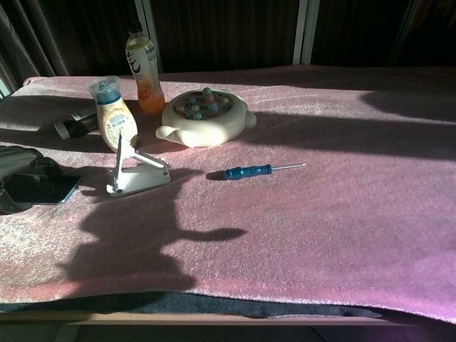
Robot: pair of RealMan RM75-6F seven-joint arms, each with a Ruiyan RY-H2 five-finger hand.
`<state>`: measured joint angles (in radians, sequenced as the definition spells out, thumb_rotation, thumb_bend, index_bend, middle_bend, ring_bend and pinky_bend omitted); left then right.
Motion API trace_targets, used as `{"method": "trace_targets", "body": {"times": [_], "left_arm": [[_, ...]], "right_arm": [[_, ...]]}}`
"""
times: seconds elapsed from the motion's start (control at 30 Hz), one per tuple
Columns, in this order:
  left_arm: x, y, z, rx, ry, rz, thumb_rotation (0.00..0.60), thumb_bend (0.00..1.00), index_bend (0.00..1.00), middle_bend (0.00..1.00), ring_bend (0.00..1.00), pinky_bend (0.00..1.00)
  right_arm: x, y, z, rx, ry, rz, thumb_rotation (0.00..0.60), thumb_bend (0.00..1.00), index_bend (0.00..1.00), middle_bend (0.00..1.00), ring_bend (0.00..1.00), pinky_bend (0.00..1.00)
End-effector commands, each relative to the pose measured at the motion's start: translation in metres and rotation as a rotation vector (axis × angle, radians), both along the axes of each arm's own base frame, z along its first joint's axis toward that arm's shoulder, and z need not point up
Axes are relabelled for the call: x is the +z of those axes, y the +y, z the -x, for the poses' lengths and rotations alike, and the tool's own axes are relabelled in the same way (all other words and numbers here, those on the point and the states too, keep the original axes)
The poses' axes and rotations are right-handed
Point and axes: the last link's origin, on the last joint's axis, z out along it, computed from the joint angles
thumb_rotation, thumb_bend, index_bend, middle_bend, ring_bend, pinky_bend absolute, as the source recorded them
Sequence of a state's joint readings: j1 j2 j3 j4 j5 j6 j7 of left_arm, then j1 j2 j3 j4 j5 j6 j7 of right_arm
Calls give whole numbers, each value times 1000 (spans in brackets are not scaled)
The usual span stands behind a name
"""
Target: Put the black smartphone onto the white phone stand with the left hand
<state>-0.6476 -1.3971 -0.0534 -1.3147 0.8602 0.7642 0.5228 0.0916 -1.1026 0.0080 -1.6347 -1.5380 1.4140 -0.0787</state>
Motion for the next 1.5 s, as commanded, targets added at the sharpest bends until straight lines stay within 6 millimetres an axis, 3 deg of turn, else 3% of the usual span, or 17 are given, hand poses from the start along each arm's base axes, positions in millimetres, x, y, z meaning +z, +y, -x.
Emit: {"method": "trace_targets", "body": {"times": [0.03, 0.4, 0.63, 0.9, 1.13, 1.33, 1.5], "left_arm": [[-1, 2, 1, 1, 0, 3, 600, 340, 398, 418, 123, 0], [-2, 4, 2, 41, -6, 62, 600, 360, 618, 683, 315, 0], [15, 3, -9, 90, -103, 71, 600, 498, 800, 898, 519, 0], [50, 3, -16, 108, -393, -130, 600, 499, 808, 920, 538, 1], [80, -14, -25, 95, -744, -225, 600, 498, 809, 922, 535, 2], [81, -28, -42, 75, -1057, -309, 600, 495, 808, 920, 527, 19], [68, -31, -63, 43, -1212, -397, 600, 492, 809, 930, 522, 55]], "right_arm": [[0, 0, 0, 0, 0, -1, 600, 152, 0, 0, 0, 0], [-1, 0, 0, 2, -1, -5, 600, 152, 0, 0, 0, 0], [1, 2, -1, 7, -11, -6, 600, 152, 0, 0, 0, 0], [5, 4, 0, 10, -26, 0, 600, 151, 0, 0, 0, 0], [3, 4, -2, 18, -26, -10, 600, 152, 0, 0, 0, 0], [2, 7, -5, 39, -38, -2, 600, 152, 0, 0, 0, 0], [2, 7, -5, 46, -43, -6, 600, 152, 0, 0, 0, 0]]}}
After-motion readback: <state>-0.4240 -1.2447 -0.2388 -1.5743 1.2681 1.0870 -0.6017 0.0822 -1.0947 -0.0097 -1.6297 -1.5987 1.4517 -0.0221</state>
